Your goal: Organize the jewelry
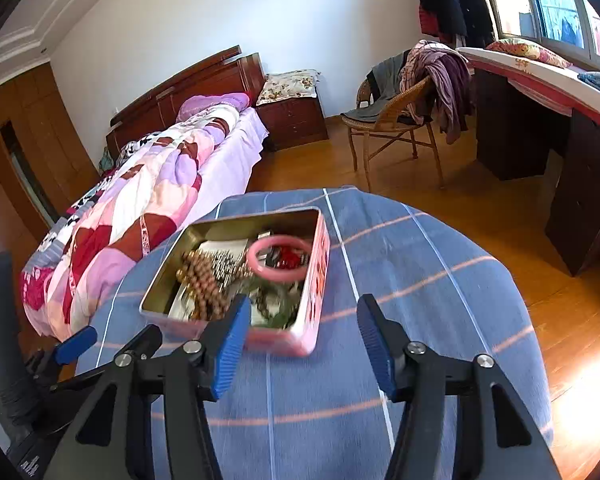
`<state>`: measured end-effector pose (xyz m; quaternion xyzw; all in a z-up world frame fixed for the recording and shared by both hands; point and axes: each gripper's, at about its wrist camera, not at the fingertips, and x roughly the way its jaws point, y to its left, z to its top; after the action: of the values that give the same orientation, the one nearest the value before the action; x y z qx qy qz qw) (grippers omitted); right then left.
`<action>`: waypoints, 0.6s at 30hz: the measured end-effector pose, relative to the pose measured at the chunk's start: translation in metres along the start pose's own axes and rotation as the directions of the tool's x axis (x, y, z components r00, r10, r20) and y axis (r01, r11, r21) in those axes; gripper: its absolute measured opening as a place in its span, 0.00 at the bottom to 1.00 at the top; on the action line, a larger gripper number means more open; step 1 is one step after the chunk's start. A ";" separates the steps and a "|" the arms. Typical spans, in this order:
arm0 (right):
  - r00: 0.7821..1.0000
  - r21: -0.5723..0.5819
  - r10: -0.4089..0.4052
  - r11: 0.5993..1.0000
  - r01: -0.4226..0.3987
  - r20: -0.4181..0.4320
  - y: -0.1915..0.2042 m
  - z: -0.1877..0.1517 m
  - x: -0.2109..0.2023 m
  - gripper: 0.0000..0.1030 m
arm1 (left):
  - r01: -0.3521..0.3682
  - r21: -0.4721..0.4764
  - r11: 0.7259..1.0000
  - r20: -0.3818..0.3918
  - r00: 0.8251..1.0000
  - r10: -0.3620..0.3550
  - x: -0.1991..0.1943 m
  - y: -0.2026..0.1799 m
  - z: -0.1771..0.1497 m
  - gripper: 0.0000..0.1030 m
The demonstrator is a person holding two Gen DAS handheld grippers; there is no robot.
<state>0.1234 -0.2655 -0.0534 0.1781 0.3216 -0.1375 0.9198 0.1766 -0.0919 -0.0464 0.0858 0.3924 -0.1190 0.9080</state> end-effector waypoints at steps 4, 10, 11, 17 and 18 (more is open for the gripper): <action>1.000 -0.012 -0.002 1.000 0.003 0.011 0.003 -0.014 -0.021 0.61 | -0.009 0.007 1.000 0.018 1.000 0.009 -0.019 0.001 -0.015 0.91; 0.999 -0.059 -0.013 0.998 0.015 0.045 0.012 -0.032 -0.053 0.62 | -0.038 0.008 0.999 0.063 0.997 0.037 -0.048 0.007 -0.035 0.95; 0.998 -0.067 -0.014 0.998 0.018 0.055 0.013 -0.034 -0.058 0.62 | -0.044 0.008 0.999 0.072 0.997 0.043 -0.053 0.008 -0.037 0.96; 0.994 -0.096 -0.007 0.995 0.018 0.111 0.022 -0.042 -0.090 0.62 | -0.027 -0.019 0.999 0.130 0.991 0.029 -0.083 0.017 -0.050 0.99; 0.993 -0.100 -0.005 0.995 0.017 0.118 0.023 -0.043 -0.094 0.62 | -0.027 -0.022 0.999 0.139 0.990 0.030 -0.088 0.018 -0.052 0.99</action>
<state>0.0377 -0.2138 -0.0191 0.1216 0.2745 -0.1364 0.9441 0.0877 -0.0493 -0.0161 0.0737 0.3279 -0.1079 0.9356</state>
